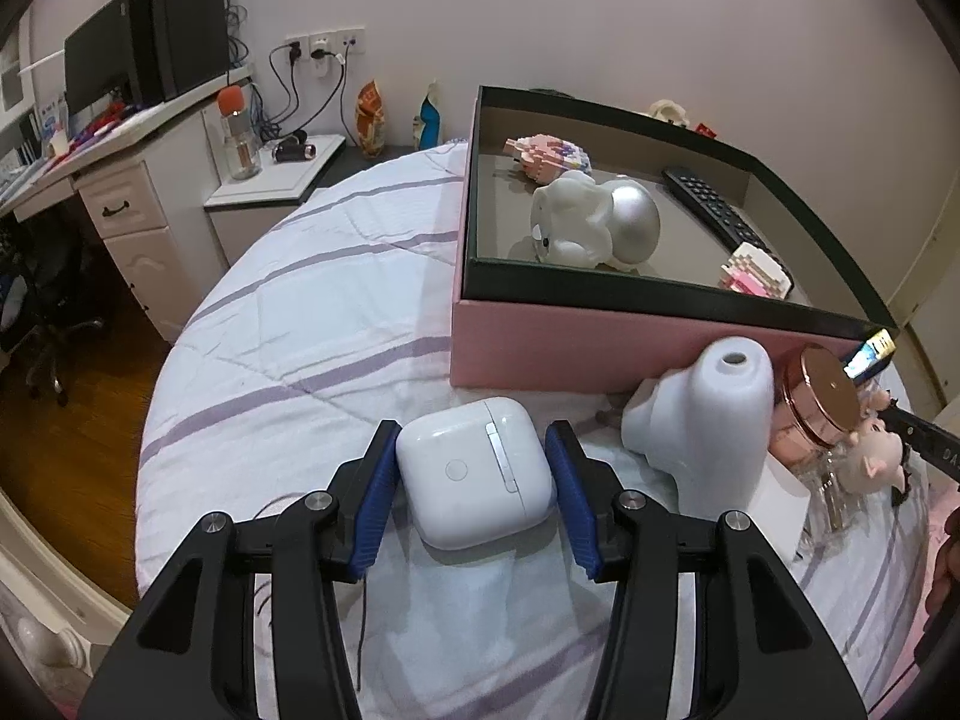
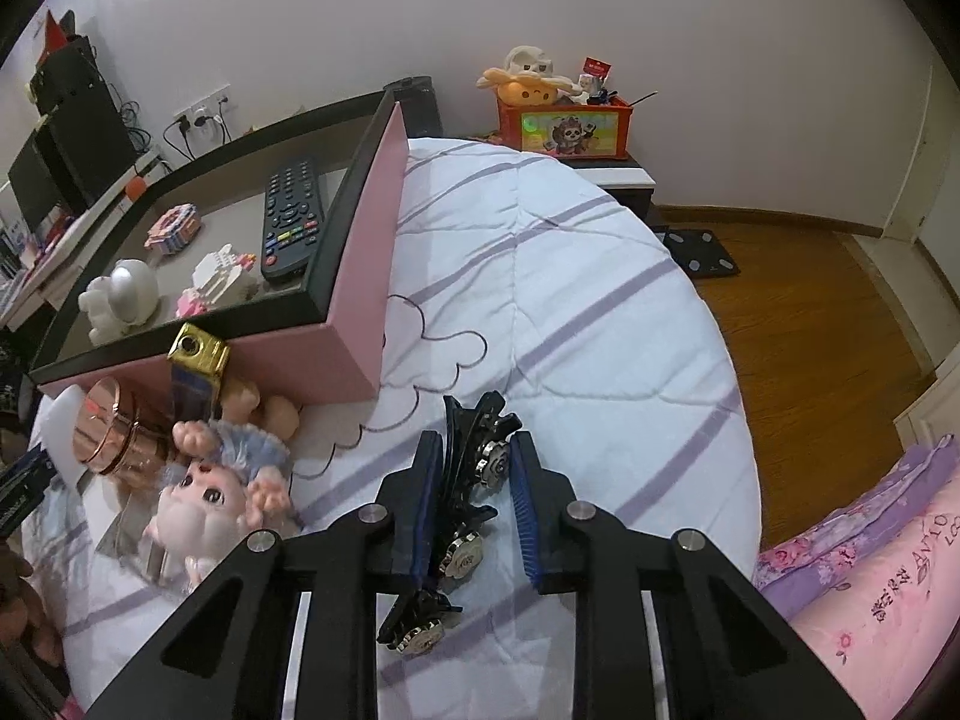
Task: Organize rigid objects
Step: 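Lift the hair clip with the right tool while the left tool lifts the earbud case toward the box, then carry the clip and earbud case over the box and open both tools, then withdraw both tools from the box toward the remaining items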
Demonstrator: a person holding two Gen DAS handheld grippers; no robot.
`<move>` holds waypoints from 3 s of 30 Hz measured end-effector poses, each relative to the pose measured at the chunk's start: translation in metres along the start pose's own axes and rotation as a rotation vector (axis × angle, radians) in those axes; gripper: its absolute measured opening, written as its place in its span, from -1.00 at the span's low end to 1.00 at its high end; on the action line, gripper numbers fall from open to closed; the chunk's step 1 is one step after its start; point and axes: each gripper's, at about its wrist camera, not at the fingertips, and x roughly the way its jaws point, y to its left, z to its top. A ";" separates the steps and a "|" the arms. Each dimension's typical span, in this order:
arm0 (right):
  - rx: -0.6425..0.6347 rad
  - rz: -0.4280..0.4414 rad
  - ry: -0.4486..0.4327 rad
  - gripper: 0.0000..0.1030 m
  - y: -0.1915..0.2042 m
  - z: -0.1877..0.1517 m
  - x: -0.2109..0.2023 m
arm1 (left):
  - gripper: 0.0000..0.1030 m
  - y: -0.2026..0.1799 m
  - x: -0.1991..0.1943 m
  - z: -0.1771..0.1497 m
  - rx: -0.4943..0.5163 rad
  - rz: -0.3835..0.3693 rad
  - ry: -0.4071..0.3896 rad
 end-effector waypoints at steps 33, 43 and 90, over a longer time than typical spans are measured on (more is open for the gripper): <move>-0.229 0.257 -0.145 -0.58 0.107 0.142 -0.034 | -0.03 -0.069 -0.018 0.164 0.116 -0.121 -0.131; -0.248 0.194 -0.002 -0.58 0.103 0.181 0.058 | -0.03 -0.102 0.069 0.203 0.134 -0.113 -0.010; -0.158 0.174 -0.329 1.00 0.103 0.031 -0.179 | 0.99 -0.031 -0.182 0.048 0.013 0.078 -0.290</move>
